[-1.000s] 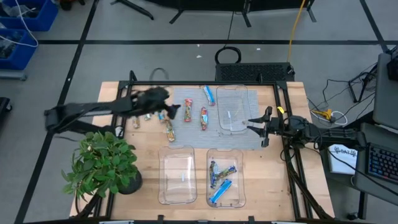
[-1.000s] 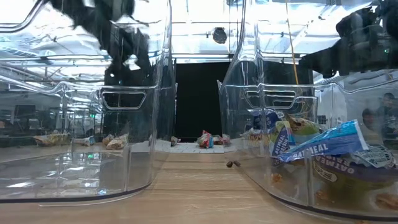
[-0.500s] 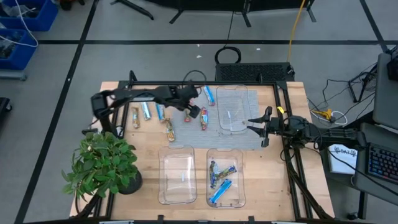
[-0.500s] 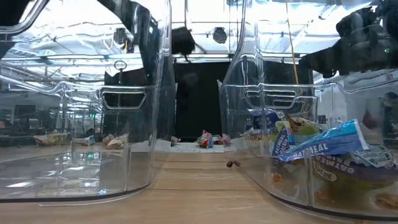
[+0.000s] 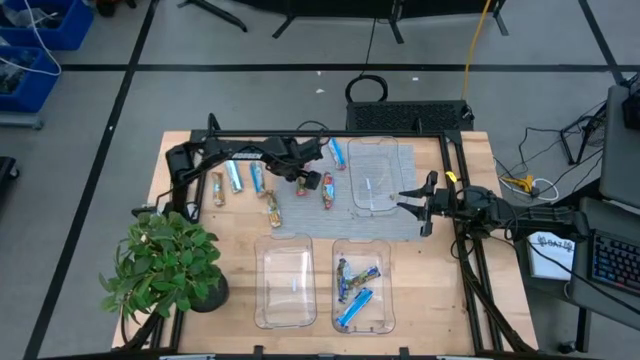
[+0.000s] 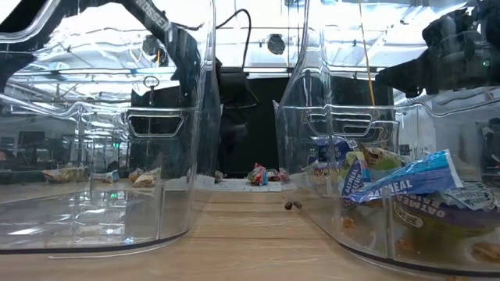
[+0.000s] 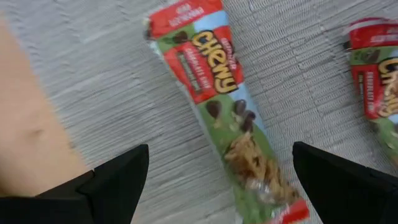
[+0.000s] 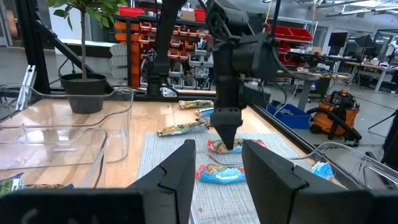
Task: Pick and place Granola Bars by type
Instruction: Put the bottom left red granola bar into the top transparent bin
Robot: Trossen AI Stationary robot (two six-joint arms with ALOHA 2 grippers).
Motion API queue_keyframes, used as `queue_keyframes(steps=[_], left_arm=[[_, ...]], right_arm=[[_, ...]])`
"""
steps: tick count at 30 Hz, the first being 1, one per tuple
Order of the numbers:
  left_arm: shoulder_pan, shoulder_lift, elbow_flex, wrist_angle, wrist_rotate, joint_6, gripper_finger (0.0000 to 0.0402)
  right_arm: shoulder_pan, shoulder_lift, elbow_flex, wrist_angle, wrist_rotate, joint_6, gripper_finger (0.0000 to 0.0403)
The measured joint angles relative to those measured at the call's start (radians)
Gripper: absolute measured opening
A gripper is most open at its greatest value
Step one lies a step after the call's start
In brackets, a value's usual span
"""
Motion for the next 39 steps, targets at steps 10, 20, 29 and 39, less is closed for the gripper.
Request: queue_keyframes(steps=[10,20,29,39], left_arm=[[-0.008,0.036,0.002,0.012,0.071,0.045,0.0287],[-0.043,-0.019,-0.002,0.02,0.072,0.122,0.002],[-0.097,-0.194,-0.002,0.125,-0.016,0.221,0.0012],[-0.112,-0.212,0.011,0.75,0.314,0.391,0.001]], right_arm=[[0.0,0.0,0.0,0.0,0.0,0.0,0.0126],[0.0,0.0,0.0,0.0,0.0,0.0,0.0125],[0.0,0.0,0.0,0.0,0.0,0.0,0.0124],[0.0,0.004,0.0,-0.003,0.0,0.0,0.0125]])
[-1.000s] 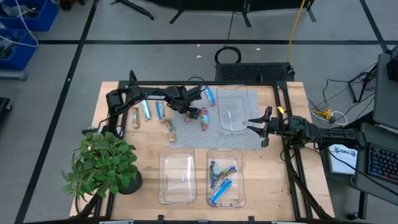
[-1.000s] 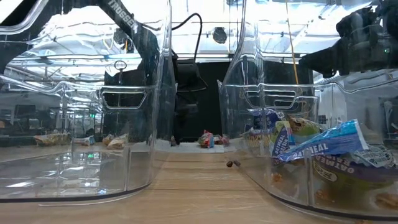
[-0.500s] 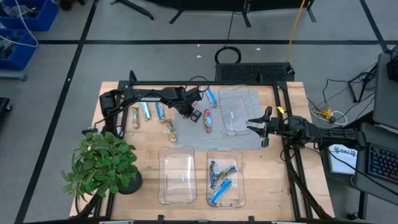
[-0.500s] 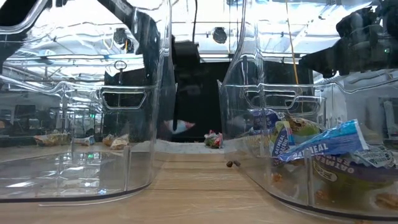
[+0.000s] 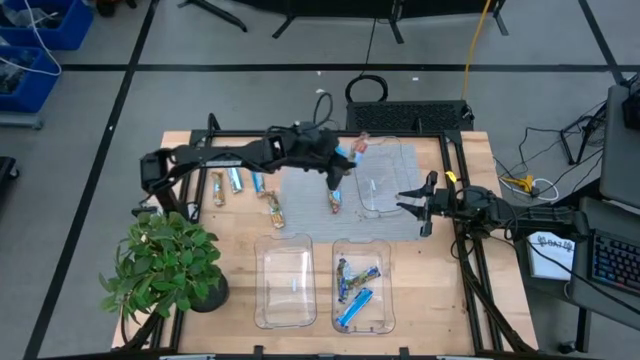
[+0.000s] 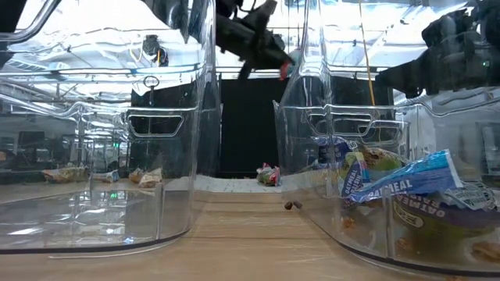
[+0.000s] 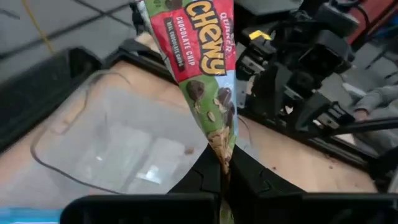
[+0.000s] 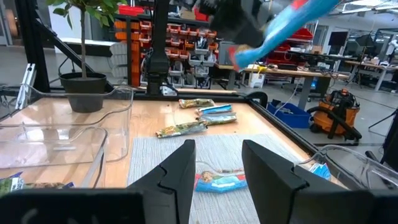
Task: Pick and place Granola Bars by type
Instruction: Put the bottom left red granola bar into the top transparent bin, then put the bottom red granola bar into the top transparent bin
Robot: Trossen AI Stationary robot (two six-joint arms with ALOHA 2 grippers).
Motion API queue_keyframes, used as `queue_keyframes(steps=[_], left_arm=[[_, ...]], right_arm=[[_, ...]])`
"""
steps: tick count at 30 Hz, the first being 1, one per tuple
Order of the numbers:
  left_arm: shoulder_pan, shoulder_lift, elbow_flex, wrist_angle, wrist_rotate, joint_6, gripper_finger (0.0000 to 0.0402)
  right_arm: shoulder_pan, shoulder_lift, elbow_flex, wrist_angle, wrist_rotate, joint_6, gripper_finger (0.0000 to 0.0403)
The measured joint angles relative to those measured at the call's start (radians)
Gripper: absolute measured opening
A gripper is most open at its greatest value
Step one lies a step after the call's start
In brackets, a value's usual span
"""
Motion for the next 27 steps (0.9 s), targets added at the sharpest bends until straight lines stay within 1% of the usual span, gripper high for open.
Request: queue_keyframes(steps=[3,6,9,12,14,16,18,27], left_arm=[[0.022,0.061,0.058,-0.027,0.04,-0.035,0.001],[0.026,0.149,0.172,-0.088,0.067,-0.044,0.001],[0.023,0.244,0.319,-0.191,0.105,-0.023,0.001],[0.021,0.315,0.446,-0.345,0.112,0.027,0.001],[0.021,0.352,0.505,-0.425,0.102,0.056,0.001],[0.021,0.375,0.531,-0.482,0.088,0.079,0.0017],[0.021,0.388,0.535,-0.485,0.069,0.093,0.0042],[0.021,0.391,0.536,-0.395,0.061,0.129,0.0201]], right_arm=[[0.0,0.001,0.0,0.0,0.0,0.0,0.0126],[0.0,0.002,0.0,0.001,0.0,0.0,0.0125],[0.0,0.002,0.0,0.001,0.0,0.0,0.0124],[0.0,0.002,0.0,0.001,0.0,0.0,0.0124],[0.0,0.002,0.0,0.001,0.0,0.0,0.0125],[0.0,0.002,0.0,0.001,0.0,0.0,0.0125],[0.0,0.002,0.0,0.001,0.0,0.0,0.0125],[0.0,0.002,0.0,0.001,0.0,0.0,0.0123]])
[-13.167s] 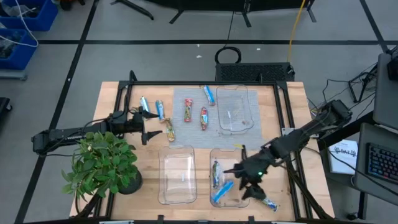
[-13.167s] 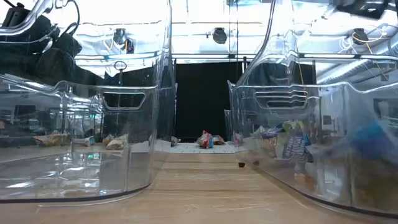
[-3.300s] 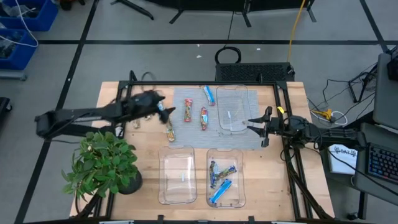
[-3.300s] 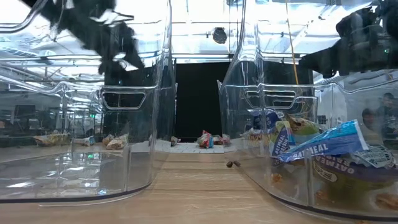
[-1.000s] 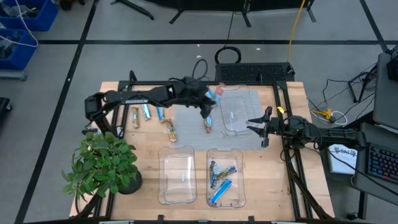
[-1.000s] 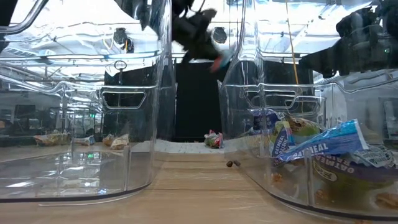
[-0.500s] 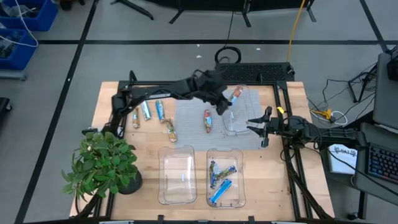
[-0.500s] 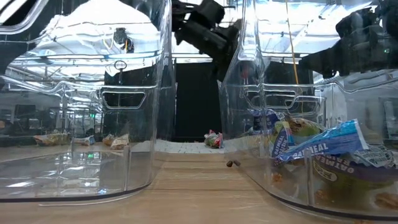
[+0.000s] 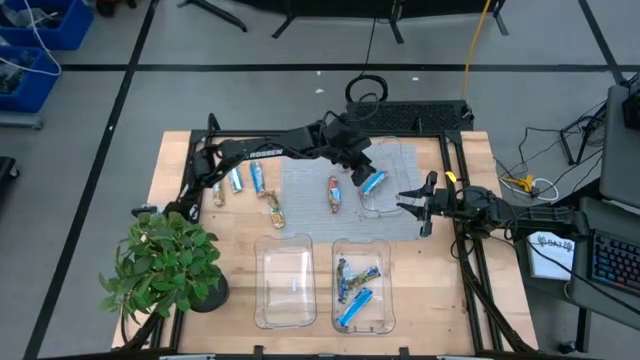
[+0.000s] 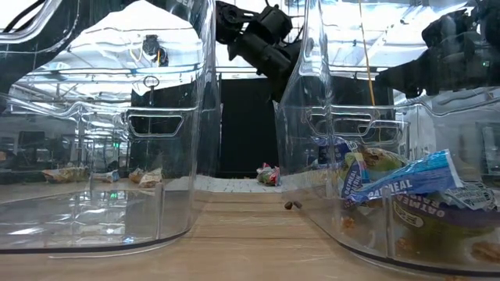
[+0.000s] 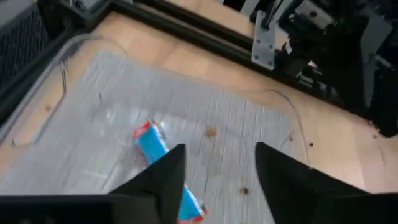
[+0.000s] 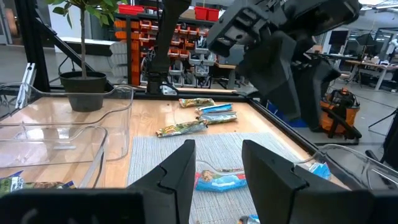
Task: Pick and place Granola Bars by type
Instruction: Put the bottom red granola bar into the top transparent bin
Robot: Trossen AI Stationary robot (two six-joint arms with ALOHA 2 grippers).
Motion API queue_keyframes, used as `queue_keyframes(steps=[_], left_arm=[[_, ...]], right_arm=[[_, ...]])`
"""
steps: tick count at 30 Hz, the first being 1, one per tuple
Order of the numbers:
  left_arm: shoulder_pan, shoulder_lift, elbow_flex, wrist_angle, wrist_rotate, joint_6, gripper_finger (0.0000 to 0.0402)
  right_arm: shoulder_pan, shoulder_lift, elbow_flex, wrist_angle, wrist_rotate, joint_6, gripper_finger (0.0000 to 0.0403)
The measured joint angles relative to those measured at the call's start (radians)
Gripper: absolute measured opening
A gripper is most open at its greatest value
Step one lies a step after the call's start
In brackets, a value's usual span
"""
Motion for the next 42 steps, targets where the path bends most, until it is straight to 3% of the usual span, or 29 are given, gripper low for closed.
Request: queue_keyframes(steps=[3,6,14,16,20,23,29,42], left_arm=[[0.0,-0.001,0.001,-0.045,-0.02,0.014,0.024],[0.006,-0.001,0.001,-0.182,-0.108,0.003,0.0264],[0.045,-0.001,0.001,-0.497,-0.401,-0.046,0.0268],[0.054,-0.001,0.001,-0.545,-0.385,-0.043,0.026],[0.067,-0.001,-0.007,-0.602,-0.189,-0.04,0.0244],[0.056,-0.001,-0.013,-0.628,-0.108,-0.127,0.0236],[0.02,0.005,-0.014,-0.622,-0.206,-0.313,0.0223],[-0.013,0.119,-0.013,-0.521,-0.201,-0.401,0.0231]], right_arm=[[0.0,0.0,0.0,0.0,0.0,0.0,0.0122],[0.0,0.0,0.0,0.0,0.0,0.0,0.0122],[0.0,0.0,0.0,0.0,0.0,0.0,0.0123],[0.0,0.0,0.0,0.0,0.0,0.0,0.0122],[0.0,0.0,0.0,0.0,0.0,0.0,0.0123],[0.0,0.0,0.0,0.0,0.0,0.0,0.0125],[0.0,0.0,0.0,0.0,0.0,0.0,0.0123],[0.0,0.0,0.0,0.0,0.0,0.0,0.0123]])
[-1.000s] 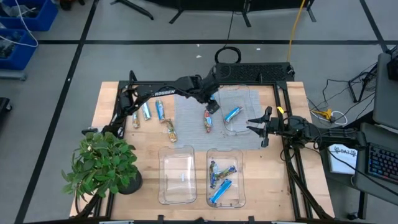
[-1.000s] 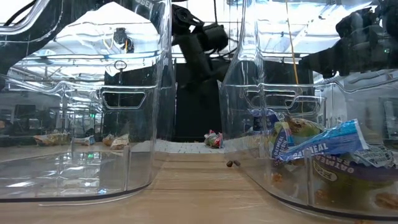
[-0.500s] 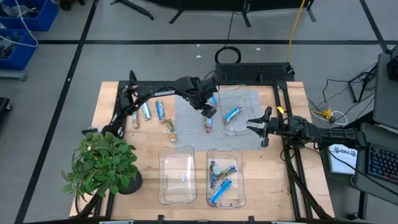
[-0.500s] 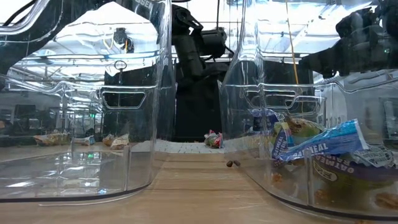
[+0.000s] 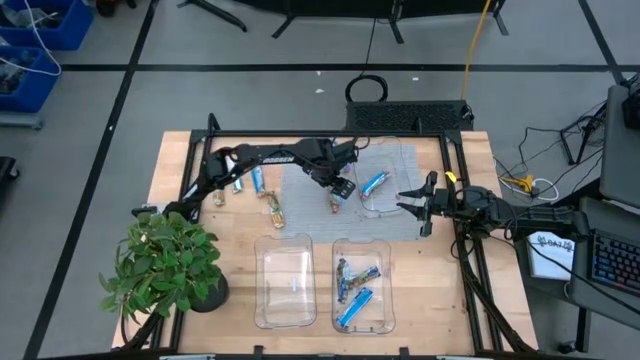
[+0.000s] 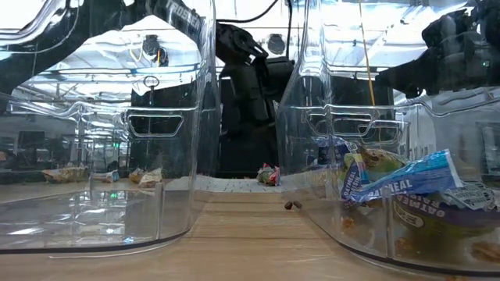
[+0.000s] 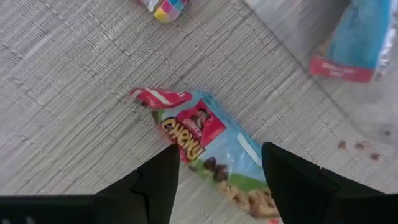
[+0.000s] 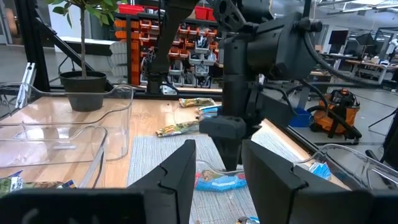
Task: Pick and place Granola Bars by type
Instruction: Put the bottom red granola bar into the top transparent bin
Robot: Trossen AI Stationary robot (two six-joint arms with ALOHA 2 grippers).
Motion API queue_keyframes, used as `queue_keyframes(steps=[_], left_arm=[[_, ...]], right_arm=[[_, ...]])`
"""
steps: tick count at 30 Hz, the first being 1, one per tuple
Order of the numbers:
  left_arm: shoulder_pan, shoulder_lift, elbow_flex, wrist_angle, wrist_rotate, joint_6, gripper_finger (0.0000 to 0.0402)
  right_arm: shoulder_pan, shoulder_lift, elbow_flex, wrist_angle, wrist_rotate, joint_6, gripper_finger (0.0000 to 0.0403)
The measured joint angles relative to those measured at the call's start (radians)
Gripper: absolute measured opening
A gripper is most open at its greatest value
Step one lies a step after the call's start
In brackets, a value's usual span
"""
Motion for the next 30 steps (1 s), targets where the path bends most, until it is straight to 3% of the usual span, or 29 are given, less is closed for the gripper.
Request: queue_keyframes(steps=[9,20,23,26,30], left_arm=[[0.001,0.003,-0.007,0.007,0.0,-0.014,0.0191],[0.01,-0.005,-0.126,0.106,0.01,-0.015,0.0121],[0.015,-0.005,-0.126,0.106,0.031,0.022,0.0087],[0.013,-0.014,-0.129,0.104,0.024,0.055,0.0026],[0.007,-0.041,-0.133,0.104,-0.009,0.078,0.0008]], right_arm=[[0.0,0.0,0.0,0.0,0.0,0.0,0.0122],[0.0,0.0,0.0,0.0,0.0,0.0,0.0121],[0.0,0.0,0.0,0.0,0.0,0.0,0.0122],[0.0,0.0,0.0,0.0,0.0,0.0,0.0125],[0.0,0.0,0.0,0.0,0.0,0.0,0.0124]])
